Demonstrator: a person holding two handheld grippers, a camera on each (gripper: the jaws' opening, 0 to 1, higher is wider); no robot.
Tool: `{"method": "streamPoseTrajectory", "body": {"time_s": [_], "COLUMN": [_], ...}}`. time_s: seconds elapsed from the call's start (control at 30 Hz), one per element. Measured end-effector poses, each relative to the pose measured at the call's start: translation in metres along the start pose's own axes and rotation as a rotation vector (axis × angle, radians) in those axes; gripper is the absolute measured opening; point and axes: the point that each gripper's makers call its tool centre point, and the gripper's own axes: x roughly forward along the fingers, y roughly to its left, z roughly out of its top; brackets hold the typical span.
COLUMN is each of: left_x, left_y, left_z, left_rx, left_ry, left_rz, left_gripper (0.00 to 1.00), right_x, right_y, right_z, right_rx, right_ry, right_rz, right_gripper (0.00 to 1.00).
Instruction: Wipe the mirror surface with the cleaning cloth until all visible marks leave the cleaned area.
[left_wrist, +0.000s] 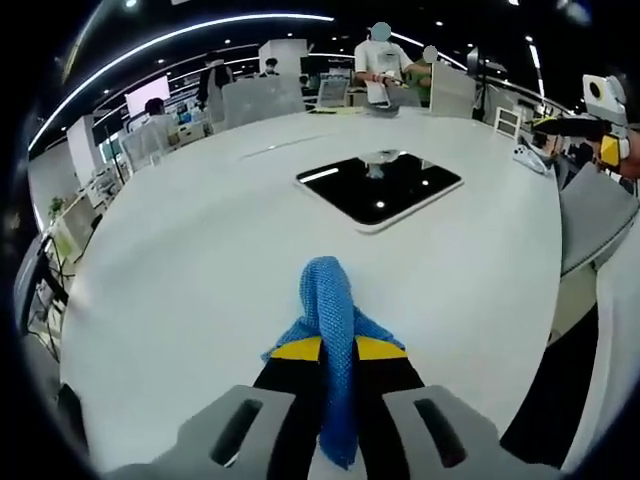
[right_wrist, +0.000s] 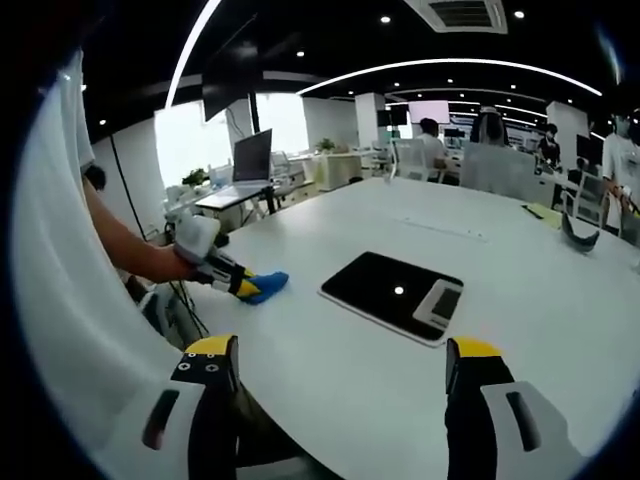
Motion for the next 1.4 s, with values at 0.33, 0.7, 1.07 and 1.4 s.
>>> {"method": "streamPoseTrajectory", "body": {"time_s": [0.33, 0.7, 1.07, 1.4], "left_x": [-0.001, -0.003, 0.008, 0.017], "left_y": [0.001, 0.006, 0.000, -0.001], "left_z": [0.002, 0.020, 0.048, 0.073], "left_rx": [-0.030, -0.044, -0.043, -0.031], "left_ry": [0.008, -0.020, -0.058, -0.089], "left_rz": [0.002, -0.001, -0.014, -0.024], "left_gripper": [0.07, 0.07, 0.07, 0.07], "right_x": [0.001, 0.003, 0.008, 0.010], "right_y": [0.001, -0.002, -0.004, -0.009], "right_z": [-0.002, 0.004, 0.004, 0.006], "right_rx": [0.007, 0.038, 0.064, 0.068], "right_ry": [-0.003, -0.034, -0.035, -0.041], "right_rz": [-0.004, -0.007, 0.007, 0.005], "right_gripper": [0.84, 0.86, 0.97, 1.00]}}
